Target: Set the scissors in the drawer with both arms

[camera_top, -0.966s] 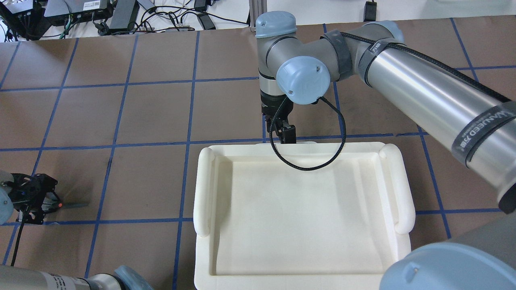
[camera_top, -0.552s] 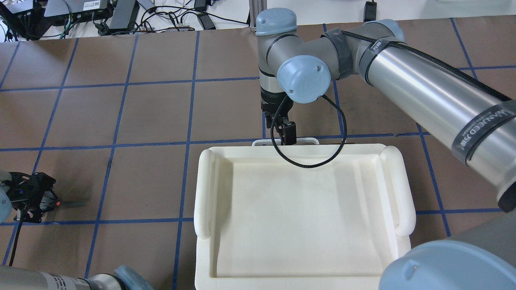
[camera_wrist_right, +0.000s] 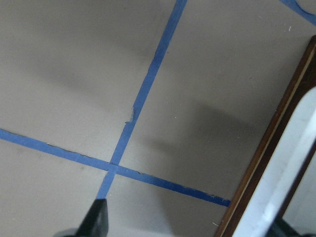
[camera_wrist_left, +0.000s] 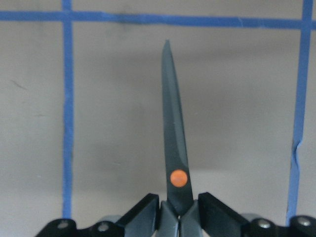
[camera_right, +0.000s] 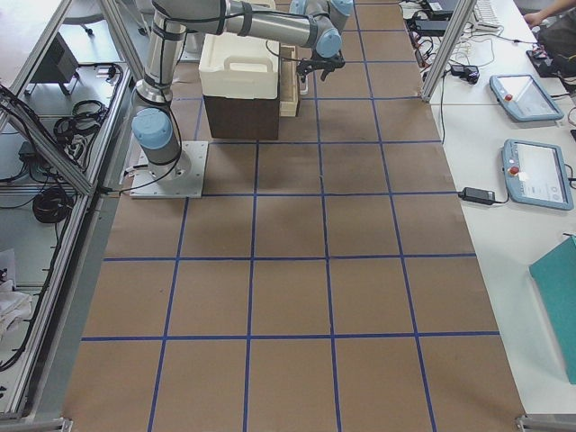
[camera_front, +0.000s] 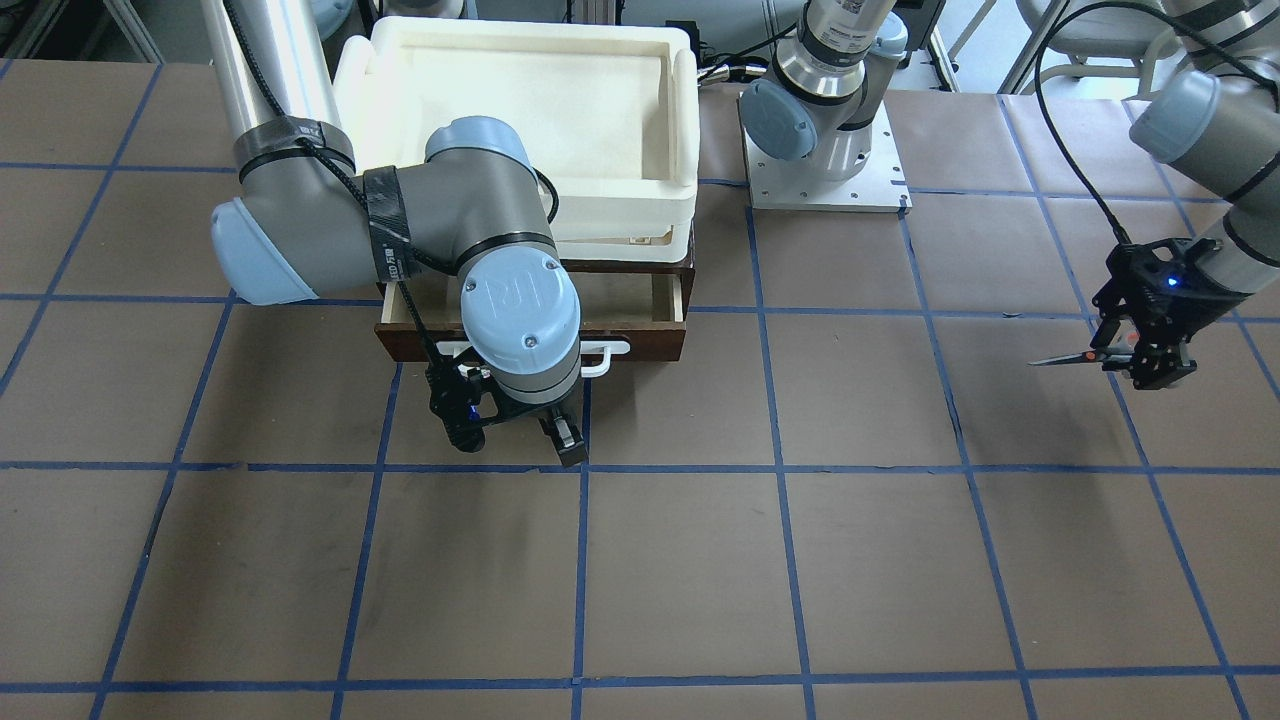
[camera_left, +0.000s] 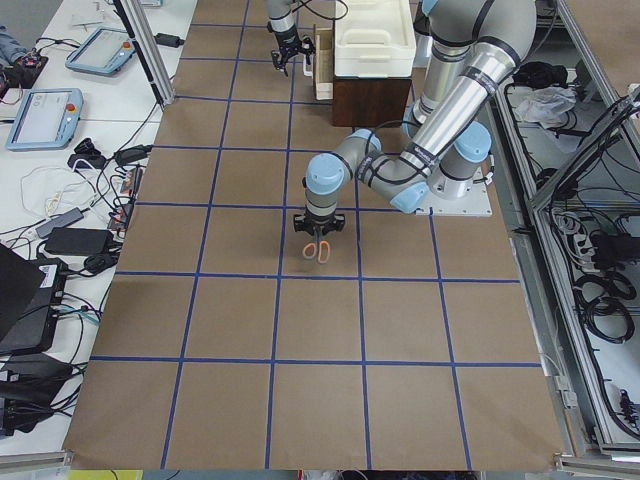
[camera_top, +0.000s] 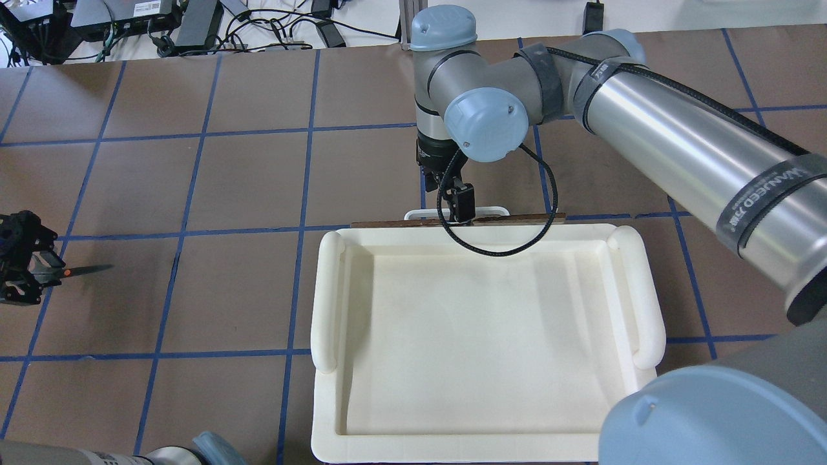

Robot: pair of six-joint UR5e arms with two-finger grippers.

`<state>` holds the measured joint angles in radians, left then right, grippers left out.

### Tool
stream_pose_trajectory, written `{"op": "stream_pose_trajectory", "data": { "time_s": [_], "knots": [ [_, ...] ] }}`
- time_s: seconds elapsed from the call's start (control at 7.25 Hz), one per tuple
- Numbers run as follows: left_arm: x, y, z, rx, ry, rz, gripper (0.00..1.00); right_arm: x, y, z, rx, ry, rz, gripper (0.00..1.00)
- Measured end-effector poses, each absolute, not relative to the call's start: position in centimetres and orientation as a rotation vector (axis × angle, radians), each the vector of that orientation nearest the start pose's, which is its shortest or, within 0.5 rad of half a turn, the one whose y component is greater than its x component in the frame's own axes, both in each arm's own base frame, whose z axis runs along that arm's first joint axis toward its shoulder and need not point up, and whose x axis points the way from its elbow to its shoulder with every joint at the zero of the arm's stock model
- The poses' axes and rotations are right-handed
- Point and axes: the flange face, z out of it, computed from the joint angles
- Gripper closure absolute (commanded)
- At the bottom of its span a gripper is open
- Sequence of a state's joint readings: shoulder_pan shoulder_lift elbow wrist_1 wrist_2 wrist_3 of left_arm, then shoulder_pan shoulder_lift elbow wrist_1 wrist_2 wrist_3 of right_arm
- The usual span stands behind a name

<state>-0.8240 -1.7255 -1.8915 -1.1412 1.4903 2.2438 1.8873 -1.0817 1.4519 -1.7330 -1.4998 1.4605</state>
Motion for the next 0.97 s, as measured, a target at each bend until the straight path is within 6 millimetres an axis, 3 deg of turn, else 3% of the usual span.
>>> {"op": "stream_pose_trajectory", "data": {
  "time_s": [0.28,0.55,0.69,0.97],
  "knots": [
    [17.7,-52.3,35.9,2.096,2.434,-0.104,1.00,33.5,-57.5,28.0,1.743,2.727,0.277,0.00],
    [8.9,-56.1,40.2,1.989,2.487,-0.116,1.00,33.4,-58.7,27.6,1.714,2.744,0.256,0.00],
    [4.6,-57.0,42.1,1.967,2.480,-0.135,1.00,33.3,-59.1,27.8,1.705,2.745,0.246,0.00],
    [-3.1,-56.6,45.5,1.959,2.481,-0.144,1.00,32.9,-59.7,28.2,1.689,2.746,0.232,0.00]
  ]
}}
